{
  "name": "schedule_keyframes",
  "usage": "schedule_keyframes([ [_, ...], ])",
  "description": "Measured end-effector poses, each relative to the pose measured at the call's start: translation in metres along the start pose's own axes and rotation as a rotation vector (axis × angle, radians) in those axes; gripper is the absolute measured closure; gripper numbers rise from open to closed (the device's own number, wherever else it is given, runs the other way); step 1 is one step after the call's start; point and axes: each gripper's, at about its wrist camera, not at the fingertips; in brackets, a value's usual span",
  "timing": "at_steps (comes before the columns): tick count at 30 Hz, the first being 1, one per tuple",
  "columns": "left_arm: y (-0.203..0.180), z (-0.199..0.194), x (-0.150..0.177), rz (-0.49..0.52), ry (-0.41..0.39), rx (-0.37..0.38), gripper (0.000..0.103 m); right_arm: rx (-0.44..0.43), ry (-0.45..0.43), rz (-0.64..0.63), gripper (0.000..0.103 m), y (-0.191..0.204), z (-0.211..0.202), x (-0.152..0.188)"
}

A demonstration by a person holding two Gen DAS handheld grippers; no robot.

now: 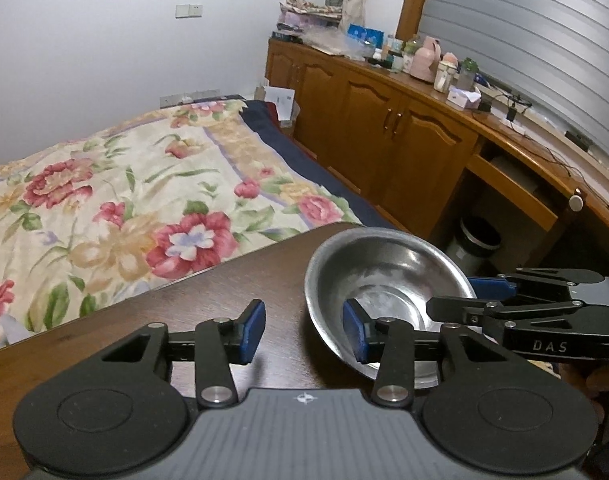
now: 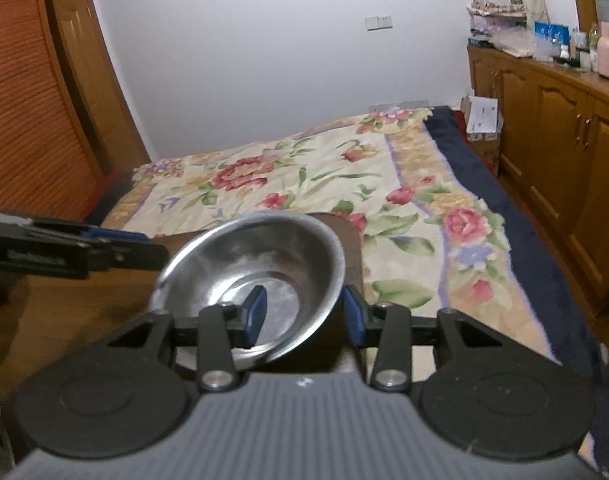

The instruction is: Organize plates and bowls

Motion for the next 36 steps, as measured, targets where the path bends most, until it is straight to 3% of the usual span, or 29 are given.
schedule_keyframes([
  [4,-0.003,0.004,0.003,0.01,0.014,-0.016,0.07,-0.009,0.013,0.008,0.06,0.001,0.002,0.002],
  [8,-0.002,0.009,0.009,-0.007,0.032,-0.011,0.072,-0.016,0.025,0.036,0.063,-0.002,0.003,0.005],
  [17,-0.003,0.009,0.013,-0.045,0.069,0.016,0.086,-0.035,0.042,0.088,0.081,-0.003,0.001,0.007],
  [24,-0.008,-0.022,0.001,-0.046,0.02,0.036,0.087,-0.037,0.036,0.097,0.085,0.003,-0.011,-0.001],
  [36,-0.03,-0.083,-0.025,0.0,-0.089,0.045,0.087,-0.038,-0.058,0.051,0.085,0.024,-0.051,-0.032],
])
Point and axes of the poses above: each gripper's, at about its wrist camera, not at the fingertips, and z roughly the way its jaws point, y to its left, x to its underside, and after that the axes turned 15 degrees about -y, right-handed
